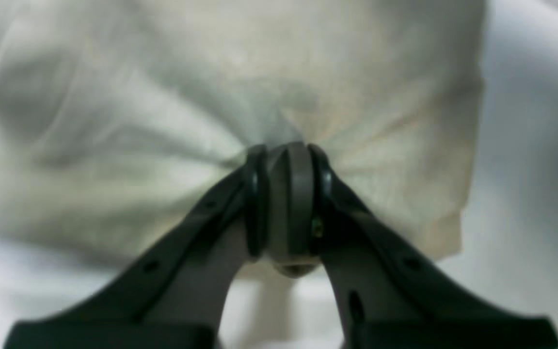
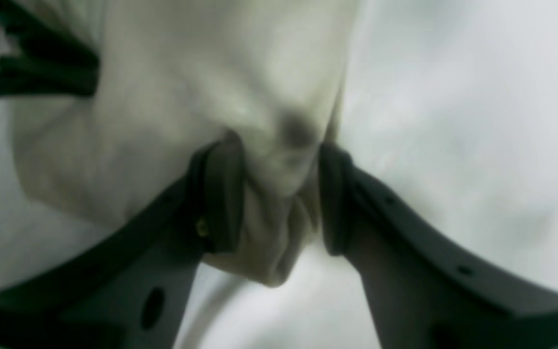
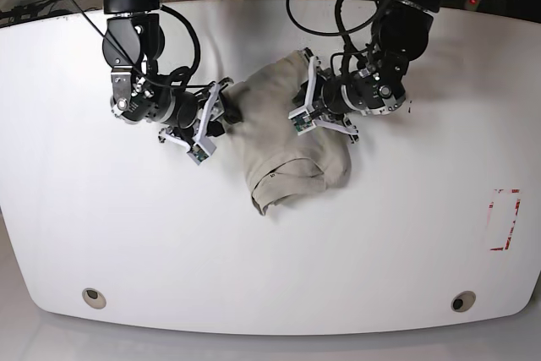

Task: Fold the T-shirt properly
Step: 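Grasp the folded bundle with both grippers and lift it, then lay the bundle down and regrasp it with the left gripper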

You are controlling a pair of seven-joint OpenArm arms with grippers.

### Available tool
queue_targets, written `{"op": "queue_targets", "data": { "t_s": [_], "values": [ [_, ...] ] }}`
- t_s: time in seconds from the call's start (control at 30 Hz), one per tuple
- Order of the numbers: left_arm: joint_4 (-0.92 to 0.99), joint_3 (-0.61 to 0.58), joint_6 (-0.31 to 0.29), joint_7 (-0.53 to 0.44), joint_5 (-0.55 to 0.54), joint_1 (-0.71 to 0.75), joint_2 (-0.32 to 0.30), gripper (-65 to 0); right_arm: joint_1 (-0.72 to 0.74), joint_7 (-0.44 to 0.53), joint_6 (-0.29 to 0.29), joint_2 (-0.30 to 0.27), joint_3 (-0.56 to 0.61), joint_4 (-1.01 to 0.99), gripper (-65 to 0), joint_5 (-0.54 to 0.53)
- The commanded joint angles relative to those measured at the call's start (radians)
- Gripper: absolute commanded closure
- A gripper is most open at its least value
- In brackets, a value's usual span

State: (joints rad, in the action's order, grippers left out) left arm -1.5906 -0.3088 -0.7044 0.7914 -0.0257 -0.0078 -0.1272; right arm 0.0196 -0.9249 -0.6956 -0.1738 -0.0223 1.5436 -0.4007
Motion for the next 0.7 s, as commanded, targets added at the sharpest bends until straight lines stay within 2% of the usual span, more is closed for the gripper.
{"op": "queue_targets", "data": {
  "t_s": [0.0,0.17,0.27,0.37,0.43,0.5,0.57,0.67],
  "values": [
    [-0.043,0.007,0.006,0.052,0.043,-0.005,-0.050,-6.0,0.000,0.014,-0.003,0.006,-0.001,0.048,-23.1,-0.020],
    [-0.159,0.007,0.006,0.058,0.046,-0.004,-0.105,-6.1,-0.028,-0.026,-0.003,0.079,-0.003,0.097,-23.1,-0.016],
    [-0.210,0.018,0.006,0.101,0.046,-0.008,-0.107,-6.1,-0.030,-0.047,-0.003,0.086,-0.006,0.133,-23.1,-0.022],
    [-0.244,0.076,0.006,0.141,0.046,-0.028,-0.088,-6.3,-0.030,-0.067,-0.003,0.086,-0.009,0.169,-23.1,-0.024],
    [-0.247,0.124,0.006,0.175,0.048,-0.050,-0.033,-7.9,-0.030,-0.067,-0.003,0.081,-0.009,0.189,-23.1,-0.022],
    [-0.247,0.170,0.006,0.196,0.048,-0.060,0.011,-13.6,-0.031,-0.067,-0.003,0.073,-0.011,0.199,-23.1,-0.019],
    [-0.247,0.198,0.006,0.207,0.048,-0.068,0.065,-26.0,-0.030,-0.067,-0.003,0.043,-0.009,0.197,-23.1,-0.024],
    [-0.247,0.193,0.006,0.178,0.048,-0.065,0.120,-38.8,-0.030,-0.066,-0.003,0.032,-0.009,0.197,-23.1,-0.024]
  ]
}}
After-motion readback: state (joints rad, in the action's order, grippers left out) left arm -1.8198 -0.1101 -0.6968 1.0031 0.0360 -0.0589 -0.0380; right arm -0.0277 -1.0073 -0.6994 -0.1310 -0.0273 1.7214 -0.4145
